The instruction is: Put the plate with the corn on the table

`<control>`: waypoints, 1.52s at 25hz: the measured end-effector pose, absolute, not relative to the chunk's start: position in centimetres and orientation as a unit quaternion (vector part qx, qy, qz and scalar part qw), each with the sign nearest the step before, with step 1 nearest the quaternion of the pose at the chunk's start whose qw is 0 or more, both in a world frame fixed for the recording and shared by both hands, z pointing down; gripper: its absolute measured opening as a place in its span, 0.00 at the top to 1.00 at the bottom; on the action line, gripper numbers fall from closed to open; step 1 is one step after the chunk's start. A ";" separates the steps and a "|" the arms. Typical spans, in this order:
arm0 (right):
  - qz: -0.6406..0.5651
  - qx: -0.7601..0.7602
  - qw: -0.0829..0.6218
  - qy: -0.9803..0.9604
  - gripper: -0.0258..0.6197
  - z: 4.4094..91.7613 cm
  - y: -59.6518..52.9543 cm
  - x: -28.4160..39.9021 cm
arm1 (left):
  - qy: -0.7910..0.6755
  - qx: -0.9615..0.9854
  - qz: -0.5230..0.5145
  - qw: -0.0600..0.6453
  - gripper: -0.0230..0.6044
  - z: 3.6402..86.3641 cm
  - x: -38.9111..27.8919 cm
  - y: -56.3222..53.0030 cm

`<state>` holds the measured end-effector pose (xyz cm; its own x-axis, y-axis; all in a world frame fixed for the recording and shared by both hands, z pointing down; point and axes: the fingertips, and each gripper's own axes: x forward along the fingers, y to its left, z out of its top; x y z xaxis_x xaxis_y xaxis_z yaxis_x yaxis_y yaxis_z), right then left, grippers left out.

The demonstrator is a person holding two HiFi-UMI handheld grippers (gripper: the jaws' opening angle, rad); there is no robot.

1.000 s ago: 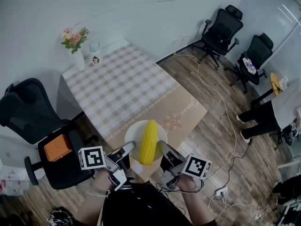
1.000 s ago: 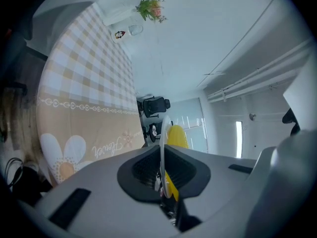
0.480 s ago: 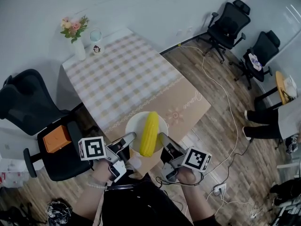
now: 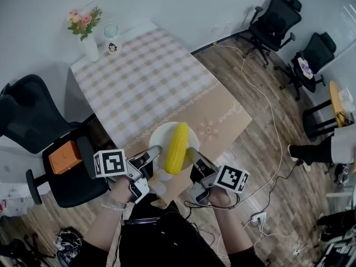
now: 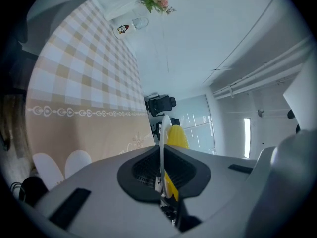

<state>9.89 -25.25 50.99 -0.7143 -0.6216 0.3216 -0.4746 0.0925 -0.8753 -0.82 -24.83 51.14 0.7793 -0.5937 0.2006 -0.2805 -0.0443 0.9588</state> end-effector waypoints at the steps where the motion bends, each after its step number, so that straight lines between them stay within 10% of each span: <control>1: -0.563 -0.374 0.061 0.735 0.88 51.3 -26.1 9.3 | -0.307 0.709 -0.127 0.622 0.92 51.5 -1.5 -25.7; 38: -0.584 -0.410 -0.030 0.700 0.83 63.6 -29.3 11.2 | -0.335 0.680 -0.046 0.651 0.92 63.4 0.4 -29.3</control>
